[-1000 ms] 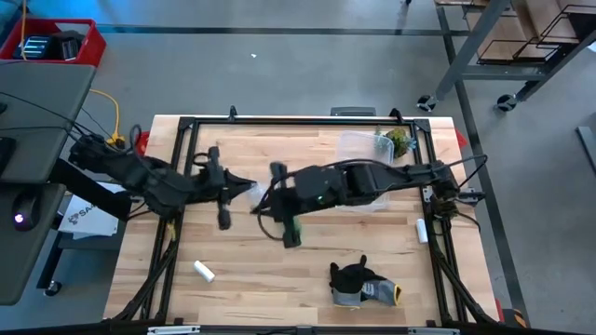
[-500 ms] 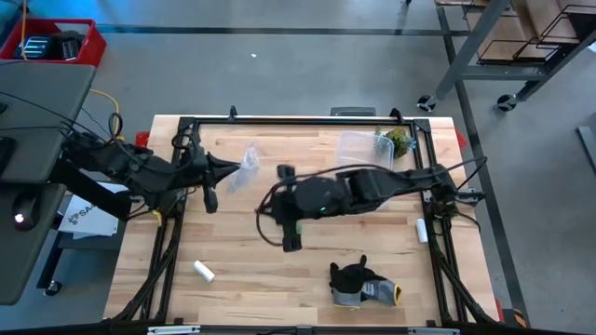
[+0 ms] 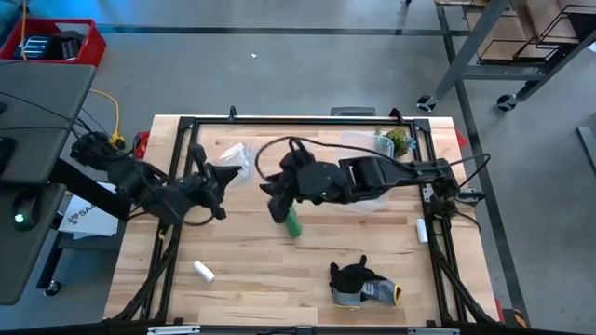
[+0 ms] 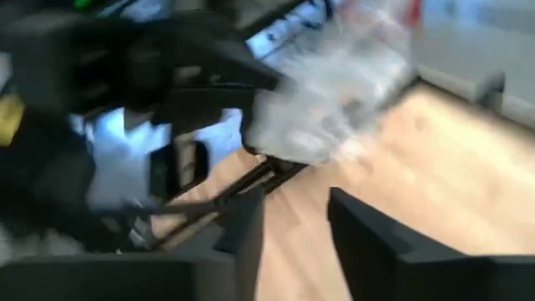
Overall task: Roll bandage
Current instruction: Open the transparent zip bag
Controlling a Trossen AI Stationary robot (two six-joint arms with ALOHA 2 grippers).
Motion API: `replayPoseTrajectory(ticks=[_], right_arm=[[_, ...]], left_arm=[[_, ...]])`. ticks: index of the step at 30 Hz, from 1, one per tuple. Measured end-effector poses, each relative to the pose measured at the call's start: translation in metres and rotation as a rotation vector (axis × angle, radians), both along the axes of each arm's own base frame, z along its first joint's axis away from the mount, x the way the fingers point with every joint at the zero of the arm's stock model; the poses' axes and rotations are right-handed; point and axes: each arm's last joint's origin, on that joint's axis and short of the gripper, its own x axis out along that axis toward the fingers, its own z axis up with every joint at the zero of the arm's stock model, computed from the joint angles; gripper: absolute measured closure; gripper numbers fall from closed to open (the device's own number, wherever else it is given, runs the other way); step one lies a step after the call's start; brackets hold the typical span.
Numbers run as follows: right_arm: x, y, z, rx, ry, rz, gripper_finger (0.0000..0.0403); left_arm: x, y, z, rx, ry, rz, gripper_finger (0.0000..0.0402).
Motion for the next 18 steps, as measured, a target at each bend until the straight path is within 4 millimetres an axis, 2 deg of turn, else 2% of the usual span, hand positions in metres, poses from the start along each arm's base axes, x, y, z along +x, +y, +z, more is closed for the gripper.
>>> replayPoseTrajectory(ticks=[4,6,13,18], right_arm=[[0.007,-0.015,-0.013,0.357,-0.052,-0.184,0.0223],[0.011,-0.020,-0.019,0.463,-0.071,-0.231,0.0208],[0.030,-0.017,-0.008,0.579,-0.353,-0.180,0.0201],[0.031,-0.017,-0.013,0.654,-0.378,-0.265,0.0201]], left_arm=[[-0.006,-0.005,0.002,0.102,0.017,0.011,0.0401],[-0.007,-0.007,0.003,0.161,0.036,0.026,0.0401],[-0.018,-0.005,0.008,0.105,-0.032,0.037,0.0401],[-0.033,0.002,0.016,0.022,-0.109,0.025,0.0401]])
